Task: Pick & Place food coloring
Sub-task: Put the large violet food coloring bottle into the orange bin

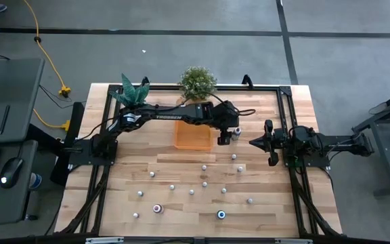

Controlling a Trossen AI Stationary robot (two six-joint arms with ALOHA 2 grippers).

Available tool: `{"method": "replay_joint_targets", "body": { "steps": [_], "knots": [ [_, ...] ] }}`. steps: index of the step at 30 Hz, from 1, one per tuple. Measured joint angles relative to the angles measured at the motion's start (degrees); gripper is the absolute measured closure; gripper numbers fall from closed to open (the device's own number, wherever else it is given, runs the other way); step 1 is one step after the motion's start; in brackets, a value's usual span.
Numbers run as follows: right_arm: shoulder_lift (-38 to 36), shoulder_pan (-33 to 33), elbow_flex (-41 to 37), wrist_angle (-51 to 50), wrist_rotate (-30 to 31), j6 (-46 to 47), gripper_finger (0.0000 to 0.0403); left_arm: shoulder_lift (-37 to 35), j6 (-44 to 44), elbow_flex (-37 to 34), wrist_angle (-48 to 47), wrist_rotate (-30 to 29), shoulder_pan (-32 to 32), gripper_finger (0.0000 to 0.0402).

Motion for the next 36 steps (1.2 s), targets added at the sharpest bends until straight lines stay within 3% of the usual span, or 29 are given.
{"method": "replay_joint_targets", "body": {
  "steps": [5, 11, 17, 20, 28, 36],
  "knots": [
    [0.0, 0.0, 0.0, 0.0, 0.0, 0.0, 0.0402, 0.0, -0.1, 0.0, 0.0, 2.9, 0.4, 0.0103],
    [0.0, 0.0, 0.0, 0.0, 0.0, 0.0, 0.0402, 0.0, 0.0, 0.0, 1.1, 9.3, 0.5, 0.0096],
    [0.0, 0.0, 0.0, 0.0, 0.0, 0.0, 0.0402, 1.9, 0.0, -0.2, 1.9, 7.5, 1.3, 0.0096],
    [0.0, 0.0, 0.0, 0.0, 0.0, 0.0, 0.0402, 3.0, 0.1, 0.2, 5.8, 7.6, 1.5, 0.0096],
    [0.0, 0.0, 0.0, 0.0, 0.0, 0.0, 0.0402, 3.2, -0.9, 0.0, 5.3, 9.5, 1.8, 0.0099],
    [0.0, 0.0, 0.0, 0.0, 0.0, 0.0, 0.0402, 3.2, -0.9, 0.0, 4.8, 9.6, 1.8, 0.0143]
  ]
}}
